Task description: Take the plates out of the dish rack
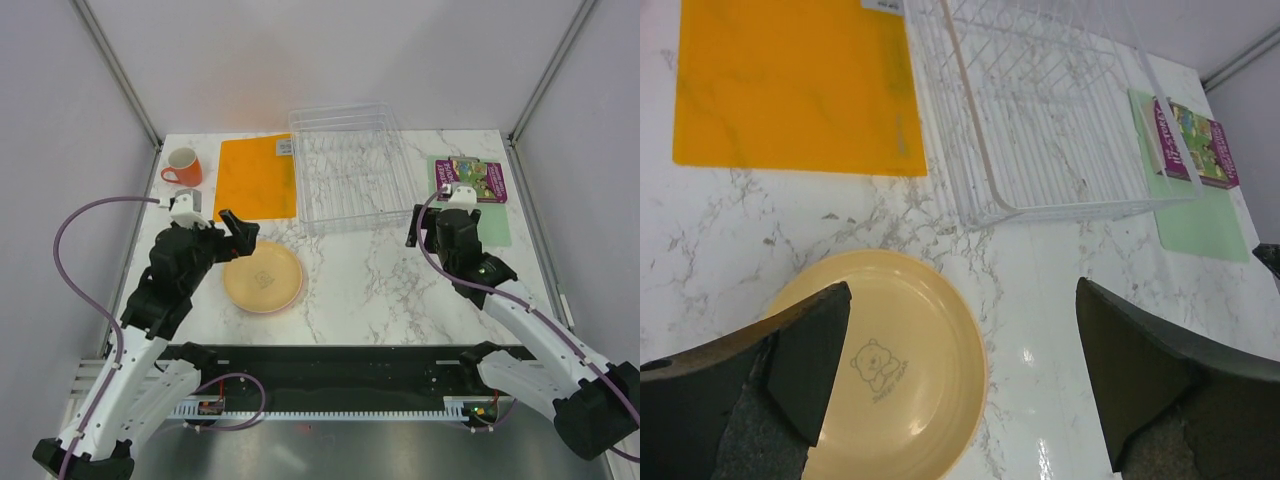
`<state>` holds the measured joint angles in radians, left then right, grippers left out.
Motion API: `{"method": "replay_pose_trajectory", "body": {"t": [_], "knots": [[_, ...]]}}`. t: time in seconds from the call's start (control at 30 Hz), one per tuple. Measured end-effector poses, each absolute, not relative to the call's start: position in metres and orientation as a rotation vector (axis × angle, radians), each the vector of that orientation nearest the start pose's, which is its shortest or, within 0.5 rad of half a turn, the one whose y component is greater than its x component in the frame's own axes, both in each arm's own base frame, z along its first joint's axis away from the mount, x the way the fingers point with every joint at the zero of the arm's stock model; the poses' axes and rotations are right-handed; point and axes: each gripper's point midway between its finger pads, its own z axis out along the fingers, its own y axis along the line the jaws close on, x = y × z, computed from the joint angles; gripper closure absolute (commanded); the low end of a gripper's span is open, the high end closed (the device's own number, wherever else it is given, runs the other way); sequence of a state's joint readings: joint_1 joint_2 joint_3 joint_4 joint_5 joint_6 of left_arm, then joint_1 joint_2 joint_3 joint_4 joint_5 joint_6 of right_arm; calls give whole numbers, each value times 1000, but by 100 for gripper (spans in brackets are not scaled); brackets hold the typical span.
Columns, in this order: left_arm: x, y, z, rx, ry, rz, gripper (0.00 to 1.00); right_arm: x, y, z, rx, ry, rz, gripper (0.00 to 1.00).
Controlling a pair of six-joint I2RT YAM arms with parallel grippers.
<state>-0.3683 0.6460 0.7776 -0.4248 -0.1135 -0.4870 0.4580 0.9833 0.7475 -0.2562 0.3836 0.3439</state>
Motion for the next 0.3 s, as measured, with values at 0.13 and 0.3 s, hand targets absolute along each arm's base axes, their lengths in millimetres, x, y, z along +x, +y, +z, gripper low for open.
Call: {"method": "replay_pose_trajectory", "body": {"t": [0.13,0.3], "knots": [[261,-102,277,-104,1796,-481,0,305,70,184,161,1982,-13,2],[266,-102,297,-21,1716,-447,0,303,52,207,196,1878,-76,2]]}}
